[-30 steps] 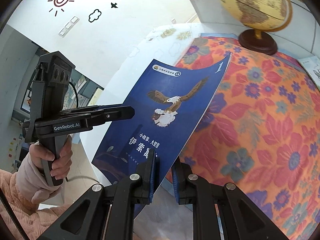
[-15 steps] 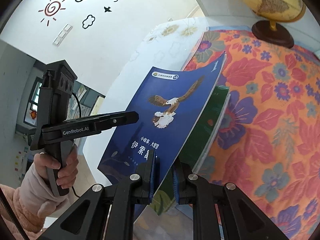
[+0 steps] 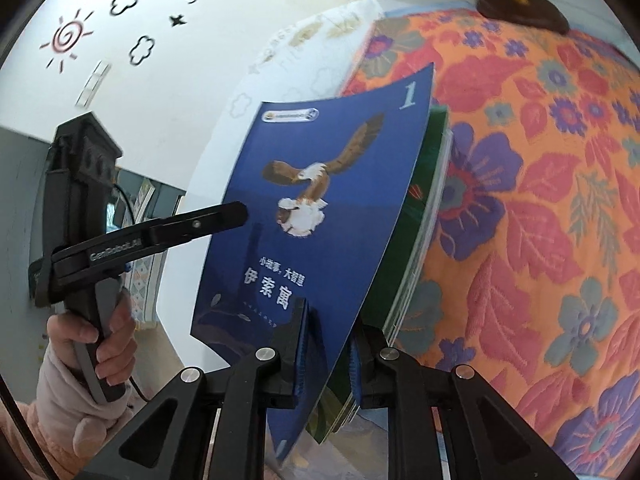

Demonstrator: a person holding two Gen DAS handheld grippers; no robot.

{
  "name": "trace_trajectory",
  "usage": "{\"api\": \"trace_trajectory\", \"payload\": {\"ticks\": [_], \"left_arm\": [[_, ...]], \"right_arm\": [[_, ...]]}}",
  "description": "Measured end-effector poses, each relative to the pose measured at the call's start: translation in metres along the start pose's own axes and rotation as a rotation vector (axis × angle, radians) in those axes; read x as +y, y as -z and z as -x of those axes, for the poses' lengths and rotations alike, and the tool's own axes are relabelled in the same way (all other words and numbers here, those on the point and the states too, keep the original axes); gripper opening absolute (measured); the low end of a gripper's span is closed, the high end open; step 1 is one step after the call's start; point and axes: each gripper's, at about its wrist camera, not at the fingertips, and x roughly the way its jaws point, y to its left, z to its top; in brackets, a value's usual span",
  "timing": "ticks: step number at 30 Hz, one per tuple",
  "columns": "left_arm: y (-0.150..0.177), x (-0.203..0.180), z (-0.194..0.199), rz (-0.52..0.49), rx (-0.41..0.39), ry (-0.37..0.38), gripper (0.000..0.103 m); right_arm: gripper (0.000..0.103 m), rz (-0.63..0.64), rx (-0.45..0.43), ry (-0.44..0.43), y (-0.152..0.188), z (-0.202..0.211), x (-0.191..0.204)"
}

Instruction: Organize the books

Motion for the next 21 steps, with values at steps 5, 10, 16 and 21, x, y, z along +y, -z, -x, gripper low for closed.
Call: {"api": "trace_trajectory", "payload": {"ticks": [5, 10, 16, 21], "left_arm": [[-0.002, 0.005, 0.006, 0.024, -0.017, -0.022, 0.035], [-0.002, 0.009, 0.008, 0.044, -0.019, -0.031, 0.035], [-0.004, 0.014, 0.017, 0.08, -0.048, -0.041, 0.035], [-0.006, 0.018, 0.026, 0.126, -0.078, -0.035, 0.035]], "right_arm": [[0.021, -0.021, -0.011, 0.014, 0.003, -0.002, 0.002], [0.022, -0.032, 0.001, 0.004, 0.005, -0.002, 0.0], [0.023, -0.02, 0.036, 0.035, 0.014, 0.002, 0.003], [0.024, -0.026, 0.043, 0.045, 0.015, 0.003, -0.004]]}}
